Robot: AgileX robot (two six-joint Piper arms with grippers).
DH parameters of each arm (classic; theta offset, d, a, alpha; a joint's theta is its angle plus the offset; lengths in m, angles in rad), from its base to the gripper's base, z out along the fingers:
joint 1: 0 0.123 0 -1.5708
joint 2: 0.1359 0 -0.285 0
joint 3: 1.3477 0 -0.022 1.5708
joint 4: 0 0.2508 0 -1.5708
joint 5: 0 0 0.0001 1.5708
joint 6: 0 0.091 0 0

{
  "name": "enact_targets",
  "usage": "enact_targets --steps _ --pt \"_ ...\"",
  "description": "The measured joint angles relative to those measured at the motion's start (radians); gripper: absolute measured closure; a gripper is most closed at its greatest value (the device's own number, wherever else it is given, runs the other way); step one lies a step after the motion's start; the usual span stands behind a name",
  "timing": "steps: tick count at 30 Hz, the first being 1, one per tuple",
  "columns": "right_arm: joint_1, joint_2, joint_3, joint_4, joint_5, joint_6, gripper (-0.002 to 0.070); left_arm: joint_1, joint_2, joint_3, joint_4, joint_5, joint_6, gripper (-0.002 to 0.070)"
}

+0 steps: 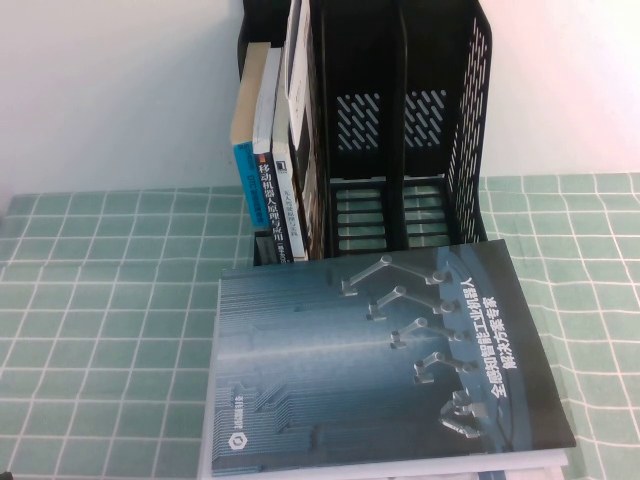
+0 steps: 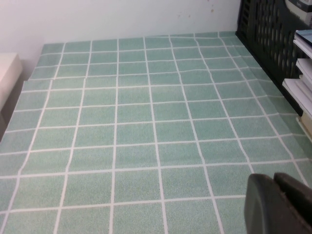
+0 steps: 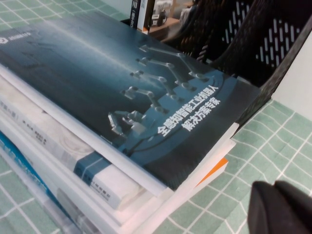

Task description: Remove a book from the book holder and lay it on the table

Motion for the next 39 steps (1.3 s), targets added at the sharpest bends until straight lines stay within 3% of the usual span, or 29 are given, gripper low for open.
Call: enact_targets --steps 8,14,21,25,39 --pt "-0.044 -0.009 0.01 0.002 -0.002 0.0 0.0675 0.0 0.0 0.0 0.0 0.0 0.0 0.0677" --pt "-0.322 -0.061 0.02 0.085 -0.035 -0.022 0.0675 0.0 0.0 0.0 0.0 0.0 0.0 0.0678" --pt "-0.676 -0.131 0.11 0.093 -0.215 -0.098 0.0675 0.0 0.0 0.0 0.0 0.0 0.0 0.0677" --pt "-0.804 -0.131 0.185 0.122 -0.245 -0.098 0.0675 0.0 0.0 0.0 -0.004 0.0 0.004 0.0677" --pt "-0.836 -0.131 0.267 0.193 -0.126 -0.083 0.0676 0.0 0.0 0.0 -0.004 0.0 0.006 0.0677"
